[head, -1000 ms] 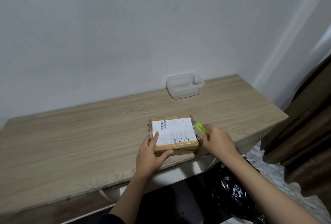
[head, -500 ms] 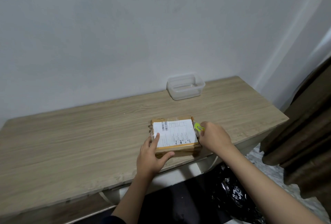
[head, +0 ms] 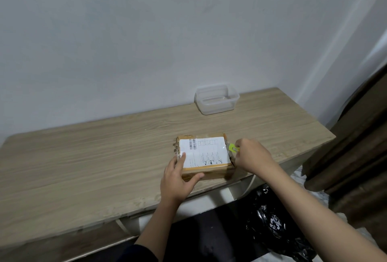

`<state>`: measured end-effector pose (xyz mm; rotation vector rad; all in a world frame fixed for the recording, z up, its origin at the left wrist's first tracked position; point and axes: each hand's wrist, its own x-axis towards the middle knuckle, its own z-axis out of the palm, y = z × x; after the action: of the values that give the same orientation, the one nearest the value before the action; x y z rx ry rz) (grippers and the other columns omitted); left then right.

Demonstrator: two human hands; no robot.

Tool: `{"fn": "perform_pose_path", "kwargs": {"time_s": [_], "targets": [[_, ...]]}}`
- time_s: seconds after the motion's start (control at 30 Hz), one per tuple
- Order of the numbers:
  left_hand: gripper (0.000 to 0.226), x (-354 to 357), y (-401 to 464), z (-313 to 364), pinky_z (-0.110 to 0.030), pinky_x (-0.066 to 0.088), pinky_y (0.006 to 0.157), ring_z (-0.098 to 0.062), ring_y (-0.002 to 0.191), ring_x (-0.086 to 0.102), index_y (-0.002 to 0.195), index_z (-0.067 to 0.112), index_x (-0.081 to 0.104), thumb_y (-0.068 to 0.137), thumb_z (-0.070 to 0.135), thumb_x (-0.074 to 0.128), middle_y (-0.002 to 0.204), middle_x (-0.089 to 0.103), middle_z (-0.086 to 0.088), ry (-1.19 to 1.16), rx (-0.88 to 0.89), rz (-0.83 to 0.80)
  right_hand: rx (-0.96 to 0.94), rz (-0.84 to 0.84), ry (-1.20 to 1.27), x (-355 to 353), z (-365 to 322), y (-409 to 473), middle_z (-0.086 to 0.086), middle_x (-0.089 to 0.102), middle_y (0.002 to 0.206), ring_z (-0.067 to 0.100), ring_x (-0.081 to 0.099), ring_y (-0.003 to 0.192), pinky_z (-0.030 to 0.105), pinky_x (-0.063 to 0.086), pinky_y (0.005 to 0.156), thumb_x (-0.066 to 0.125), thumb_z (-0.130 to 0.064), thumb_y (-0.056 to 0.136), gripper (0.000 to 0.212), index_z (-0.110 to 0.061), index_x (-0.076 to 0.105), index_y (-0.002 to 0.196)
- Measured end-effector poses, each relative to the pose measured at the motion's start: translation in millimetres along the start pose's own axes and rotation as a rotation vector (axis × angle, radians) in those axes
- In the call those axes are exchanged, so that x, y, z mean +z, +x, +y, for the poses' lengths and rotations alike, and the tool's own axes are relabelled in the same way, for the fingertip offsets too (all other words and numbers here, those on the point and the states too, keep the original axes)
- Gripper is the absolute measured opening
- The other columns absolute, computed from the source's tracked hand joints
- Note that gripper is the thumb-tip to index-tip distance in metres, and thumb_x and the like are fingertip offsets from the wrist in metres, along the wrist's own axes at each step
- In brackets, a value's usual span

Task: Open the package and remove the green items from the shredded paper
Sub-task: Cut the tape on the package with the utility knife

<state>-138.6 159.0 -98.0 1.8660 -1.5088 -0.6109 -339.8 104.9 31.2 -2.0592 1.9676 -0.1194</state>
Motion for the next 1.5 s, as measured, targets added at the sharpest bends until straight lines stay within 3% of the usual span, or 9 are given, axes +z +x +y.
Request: {"fn": "perform_pose_path", "kwargs": {"time_s": [0.57, 1.07, 1.27, 1.5], "targets": [[0.090, 1, -2, 1, -0.036, 0.035, 0.106, -0.021, 0.139, 0.031, 0.144, 0.029, 0.035, 0.068, 0.068, 0.064, 0.150, 0.036, -0.004, 0.014, 0.009, 0.021, -0.013, -0.001, -0.017, 17, 2, -30, 0.018, 0.064, 0.100, 0.038, 0.061, 0.095, 0.030, 0.040, 0.064, 0.049, -0.007, 0.078, 0.023, -0.010, 0.057, 0.099], [0.089, 2, -1, -1, -0.037, 0.035, 0.105, -0.020, 0.138, 0.032, 0.143, 0.028, 0.037, 0.068, 0.069, 0.064, 0.149, 0.038, -0.002, 0.028, 0.017, 0.030, -0.006, -0.014, 0.003, 0, 15, -45, 0.017, 0.067, 0.107, 0.035, 0.060, 0.104, 0.038, 0.051, 0.084, 0.051, -0.011, 0.077, 0.034, -0.012, 0.062, 0.109], [0.089, 2, 0, -1, -0.038, 0.035, 0.106, -0.021, 0.139, 0.031, 0.144, 0.028, 0.036, 0.069, 0.067, 0.064, 0.150, 0.037, -0.003, 0.019, 0.018, 0.017, -0.026, 0.162, 0.068, 5, 11, -31, 0.020, 0.068, 0.097, 0.039, 0.062, 0.094, 0.041, 0.052, 0.073, 0.047, -0.012, 0.080, 0.030, -0.011, 0.059, 0.108], [0.097, 2, 1, -4, -0.036, 0.033, 0.107, -0.022, 0.138, 0.032, 0.143, 0.026, 0.037, 0.063, 0.075, 0.058, 0.150, 0.038, -0.003, 0.011, 0.028, 0.010, -0.013, 0.111, 0.085, 15, 0, -13, 0.021, 0.066, 0.099, 0.040, 0.060, 0.096, 0.036, 0.044, 0.067, 0.047, -0.014, 0.083, 0.023, -0.009, 0.057, 0.103]]}}
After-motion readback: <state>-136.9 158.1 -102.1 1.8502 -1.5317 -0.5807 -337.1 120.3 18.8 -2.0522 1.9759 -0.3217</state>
